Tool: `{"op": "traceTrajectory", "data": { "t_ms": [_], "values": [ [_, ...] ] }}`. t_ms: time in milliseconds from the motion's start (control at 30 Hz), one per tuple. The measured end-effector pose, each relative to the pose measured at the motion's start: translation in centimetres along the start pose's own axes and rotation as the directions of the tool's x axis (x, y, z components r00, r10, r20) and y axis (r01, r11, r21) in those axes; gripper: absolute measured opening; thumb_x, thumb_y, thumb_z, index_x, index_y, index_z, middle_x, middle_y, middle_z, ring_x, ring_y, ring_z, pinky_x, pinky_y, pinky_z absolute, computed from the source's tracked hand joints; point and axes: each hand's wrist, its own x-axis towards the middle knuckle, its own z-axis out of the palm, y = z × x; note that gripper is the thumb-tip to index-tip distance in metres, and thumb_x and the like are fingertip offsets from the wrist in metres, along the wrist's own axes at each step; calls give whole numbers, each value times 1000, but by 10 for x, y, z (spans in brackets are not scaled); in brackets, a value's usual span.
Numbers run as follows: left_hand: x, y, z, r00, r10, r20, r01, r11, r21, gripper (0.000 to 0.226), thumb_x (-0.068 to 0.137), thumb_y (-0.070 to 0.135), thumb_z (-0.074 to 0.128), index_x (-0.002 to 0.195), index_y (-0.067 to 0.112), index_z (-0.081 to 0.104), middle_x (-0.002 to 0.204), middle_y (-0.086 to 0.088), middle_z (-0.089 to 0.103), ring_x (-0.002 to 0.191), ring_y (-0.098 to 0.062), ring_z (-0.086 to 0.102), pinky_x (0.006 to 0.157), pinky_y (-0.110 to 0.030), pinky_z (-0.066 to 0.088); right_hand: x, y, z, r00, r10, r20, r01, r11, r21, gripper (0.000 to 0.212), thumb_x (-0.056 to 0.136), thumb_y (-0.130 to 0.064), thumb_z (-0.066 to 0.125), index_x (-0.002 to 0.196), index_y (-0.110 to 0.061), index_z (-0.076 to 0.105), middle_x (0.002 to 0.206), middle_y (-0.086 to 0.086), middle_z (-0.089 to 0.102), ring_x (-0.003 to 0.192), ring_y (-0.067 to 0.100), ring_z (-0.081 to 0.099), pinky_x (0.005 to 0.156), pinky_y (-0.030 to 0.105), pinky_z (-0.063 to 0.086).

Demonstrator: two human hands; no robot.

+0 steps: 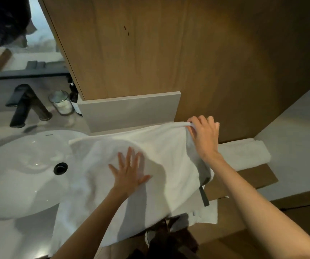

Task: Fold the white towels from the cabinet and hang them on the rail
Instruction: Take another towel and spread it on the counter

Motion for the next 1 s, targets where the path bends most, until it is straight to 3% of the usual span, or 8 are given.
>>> {"op": "traceTrajectory", "data": {
  "t_ms": [100,233,333,467,567,733,867,1000],
  "values": [
    [23,-5,2,997,4,81,-6,1000,20,102,68,92,21,146,43,-22,155,-3,-34,138,-48,-27,102,-79,1,18,2,15,995,40,93,-38,999,-22,25,94,-14,56,116,-24,60,129,7,53,112,30,40,87,37,23],
    [41,-12,-10,992,-47,113,46,999,16,111,64,91,41,147,45,-17,155,0,-32,138,-47,-29,103,-78,-2,23,6,34,940,84,330,-84,996,-13,46,92,-14,56,136,-26,46,153,9,28,135,36,23,107,46,22],
    [49,-17,-14,991,-72,114,69,997,33,110,63,90,43,147,48,-14,156,1,-31,138,-45,-29,103,-78,-3,2,9,35,931,64,359,-105,990,97,31,93,-24,57,124,-25,55,142,6,40,125,30,30,99,40,23],
    [51,-14,-19,991,-79,112,78,997,9,108,67,83,52,149,46,-7,159,0,-25,141,-45,-23,106,-75,-1,-34,21,19,884,-70,463,-80,951,297,10,95,-27,56,102,-33,56,105,-13,46,99,11,37,83,32,25],
    [44,-4,-20,999,9,30,-9,1000,-6,98,77,69,59,152,41,3,161,-1,-16,146,-40,-13,111,-70,6,-64,28,2,791,-201,578,-71,908,412,21,89,-18,60,91,-37,51,86,-20,44,83,2,43,74,28,31],
    [21,12,1,976,170,-135,-186,976,-113,53,95,32,56,144,37,38,159,-1,21,146,-35,14,111,-65,19,-116,40,-11,618,-292,730,68,945,321,29,88,-19,59,111,-33,47,111,-16,41,102,0,38,77,19,38],
    [17,11,12,974,174,-144,-193,973,-129,45,100,23,48,143,36,43,158,-2,24,147,-35,11,111,-67,8,-141,43,0,743,-287,604,183,956,229,30,86,-14,55,113,-26,49,116,-8,45,107,11,44,72,26,50],
    [23,10,10,981,170,-98,-183,971,-152,46,100,19,48,141,38,43,159,1,22,148,-34,7,111,-68,5,-154,45,9,864,-199,462,131,976,177,37,76,-1,71,108,-17,61,109,-1,60,99,19,58,58,26,53]
  ]
}}
